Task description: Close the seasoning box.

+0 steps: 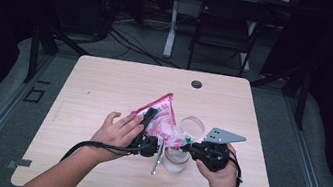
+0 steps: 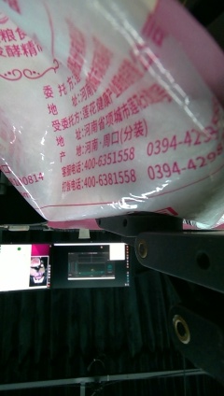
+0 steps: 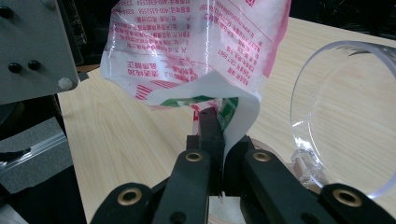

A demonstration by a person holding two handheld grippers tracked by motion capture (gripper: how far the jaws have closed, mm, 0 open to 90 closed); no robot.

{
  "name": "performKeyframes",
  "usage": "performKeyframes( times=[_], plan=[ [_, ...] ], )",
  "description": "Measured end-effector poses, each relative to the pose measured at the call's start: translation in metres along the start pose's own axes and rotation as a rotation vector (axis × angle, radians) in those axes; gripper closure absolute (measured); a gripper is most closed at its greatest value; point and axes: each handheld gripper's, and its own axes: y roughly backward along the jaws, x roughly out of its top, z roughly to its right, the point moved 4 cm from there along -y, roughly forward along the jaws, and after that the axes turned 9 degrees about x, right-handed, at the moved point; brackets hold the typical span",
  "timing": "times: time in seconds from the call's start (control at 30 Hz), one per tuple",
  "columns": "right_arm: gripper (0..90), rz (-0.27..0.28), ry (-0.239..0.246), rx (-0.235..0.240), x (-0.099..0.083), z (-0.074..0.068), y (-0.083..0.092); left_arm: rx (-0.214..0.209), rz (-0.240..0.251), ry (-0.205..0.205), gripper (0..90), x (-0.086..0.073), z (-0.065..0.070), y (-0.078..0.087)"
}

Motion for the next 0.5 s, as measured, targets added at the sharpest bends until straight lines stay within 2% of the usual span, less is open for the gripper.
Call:
performKeyframes(
  times=[0.37,0.5],
  plan=[
    [90.0,0.002,-0.004,-0.005,-0.0001,0.0011,0.0019,-0.005,-0.004,-0.006,65.4,0.0012,-0.0008,0.0012],
    [90.0,-0.002,-0.004,-0.012,-0.0007,0.0027,0.0027,-0.002,0.009,-0.007,65.4,0.0025,0.0004,0.0014]
  ],
)
